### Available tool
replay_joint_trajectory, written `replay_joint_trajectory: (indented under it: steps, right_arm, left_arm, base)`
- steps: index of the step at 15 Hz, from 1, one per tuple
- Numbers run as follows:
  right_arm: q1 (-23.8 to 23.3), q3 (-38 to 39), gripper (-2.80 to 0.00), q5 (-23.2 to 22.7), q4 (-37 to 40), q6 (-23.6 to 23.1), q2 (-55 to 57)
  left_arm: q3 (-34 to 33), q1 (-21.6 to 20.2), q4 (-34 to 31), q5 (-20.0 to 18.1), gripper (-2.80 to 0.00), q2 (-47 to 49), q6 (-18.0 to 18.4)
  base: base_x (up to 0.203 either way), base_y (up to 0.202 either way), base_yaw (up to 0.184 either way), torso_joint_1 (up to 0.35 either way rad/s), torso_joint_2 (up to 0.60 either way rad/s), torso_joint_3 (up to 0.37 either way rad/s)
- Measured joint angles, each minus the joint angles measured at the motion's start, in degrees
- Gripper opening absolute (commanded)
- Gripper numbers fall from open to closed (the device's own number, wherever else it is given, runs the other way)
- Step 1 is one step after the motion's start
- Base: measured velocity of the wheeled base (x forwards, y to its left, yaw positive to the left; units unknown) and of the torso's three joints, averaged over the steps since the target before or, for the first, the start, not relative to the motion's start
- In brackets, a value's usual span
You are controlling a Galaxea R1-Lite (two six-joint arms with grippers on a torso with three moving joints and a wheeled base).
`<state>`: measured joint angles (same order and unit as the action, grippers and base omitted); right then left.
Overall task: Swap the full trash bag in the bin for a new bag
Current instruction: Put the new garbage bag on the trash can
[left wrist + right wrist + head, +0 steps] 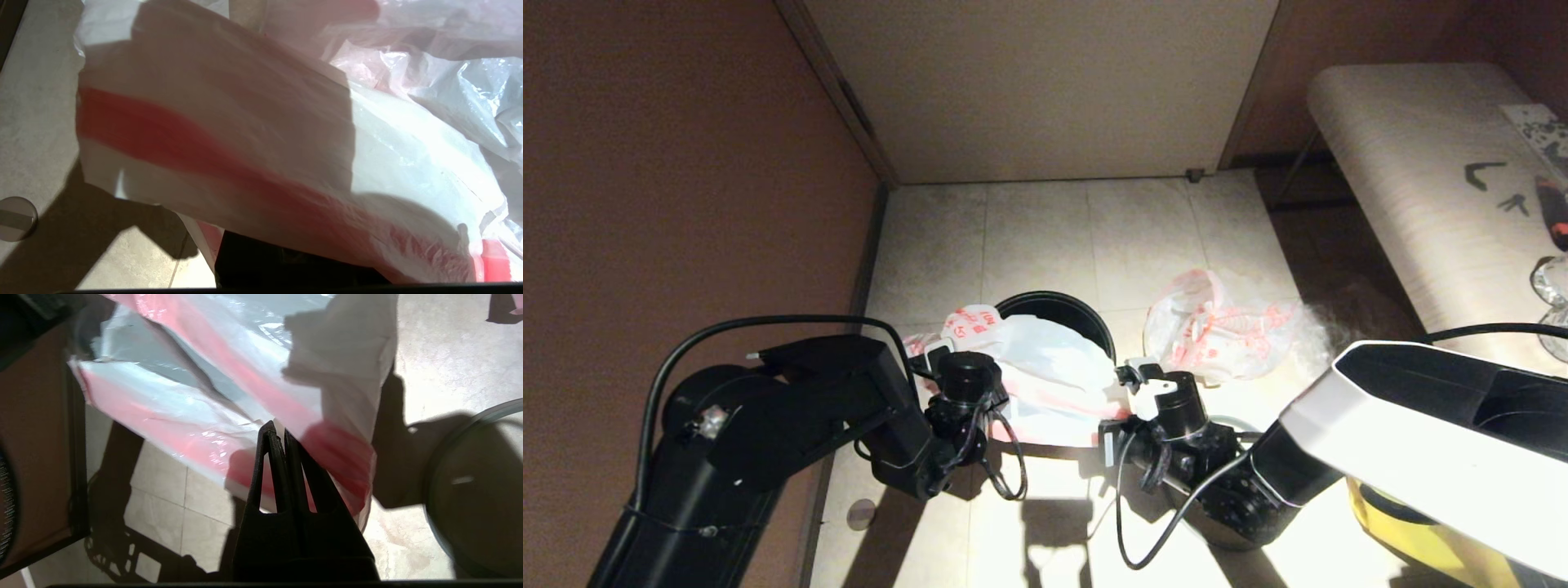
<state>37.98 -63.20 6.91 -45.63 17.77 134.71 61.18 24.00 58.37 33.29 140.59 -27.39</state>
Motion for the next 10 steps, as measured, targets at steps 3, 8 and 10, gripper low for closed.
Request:
replay_joint_trajectory:
  steps: [3,8,10]
  right_arm:
    - [-0.34,0.10,-2.80,0.06,0.01,-0.22,1.76]
    - [-3.76,-6.18,-2.80,0.16,0.52,-3.66,7.16]
    - [-5.18,-9.02,-2.80,0.33,1.41,-4.81,8.90]
  left_arm:
    - [0.13,-0.02,-3.10,-0.40,-2.80,-0.63,-1.97]
    - [0.17,0.48,-7.09,-2.65,-2.80,-2.17,-3.83]
    - [0.26,0.68,-9.43,-3.73,-2.80,-2.64,-4.67]
  base:
    - [0.000,0.000,0.000,0.000,0.00,0.000]
    - [0.000,0.000,0.000,0.000,0.00,0.000]
    - [0.000,0.000,0.000,0.000,0.00,0.000]
